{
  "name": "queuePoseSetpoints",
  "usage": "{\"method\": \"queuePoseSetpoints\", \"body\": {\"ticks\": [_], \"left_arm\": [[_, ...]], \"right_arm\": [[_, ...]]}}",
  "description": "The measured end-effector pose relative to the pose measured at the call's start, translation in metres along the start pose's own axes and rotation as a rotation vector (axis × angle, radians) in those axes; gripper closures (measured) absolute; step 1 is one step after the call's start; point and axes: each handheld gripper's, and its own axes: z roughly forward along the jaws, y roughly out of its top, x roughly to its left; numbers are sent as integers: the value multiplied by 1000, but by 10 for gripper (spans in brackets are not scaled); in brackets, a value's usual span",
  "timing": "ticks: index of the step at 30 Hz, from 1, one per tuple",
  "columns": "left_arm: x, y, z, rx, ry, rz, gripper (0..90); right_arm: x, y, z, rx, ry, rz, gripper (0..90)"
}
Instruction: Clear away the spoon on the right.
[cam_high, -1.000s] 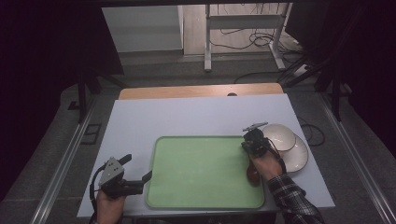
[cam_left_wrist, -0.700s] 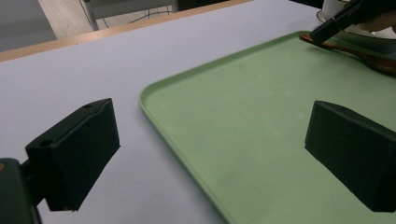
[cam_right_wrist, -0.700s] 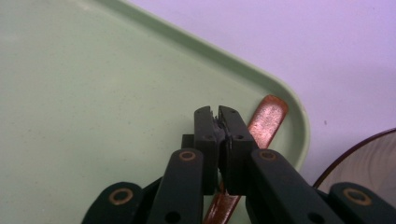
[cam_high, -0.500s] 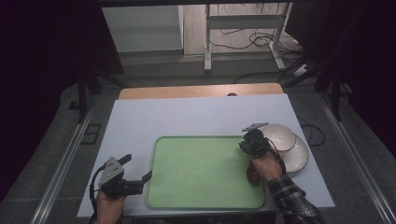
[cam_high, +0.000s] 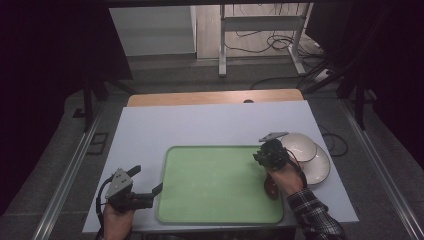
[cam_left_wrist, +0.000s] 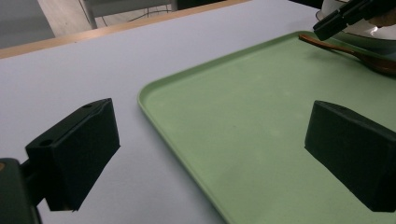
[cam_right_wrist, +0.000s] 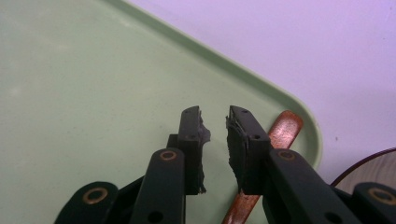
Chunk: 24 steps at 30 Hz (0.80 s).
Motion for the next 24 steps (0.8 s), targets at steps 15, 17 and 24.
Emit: {"method": "queuePoseSetpoints", "body": {"ticks": [15,17,24], "left_arm": [[0,0,0,0,-2,-2,27],[0,0,0,0,-2,-3,27],[0,0,0,0,-3,-3,27]], "right_arm": [[3,1,-11,-26,11,-22,664],[4,1,-12,-27,11,-22,653],[4,1,-16,-45,9,-30,596]]}}
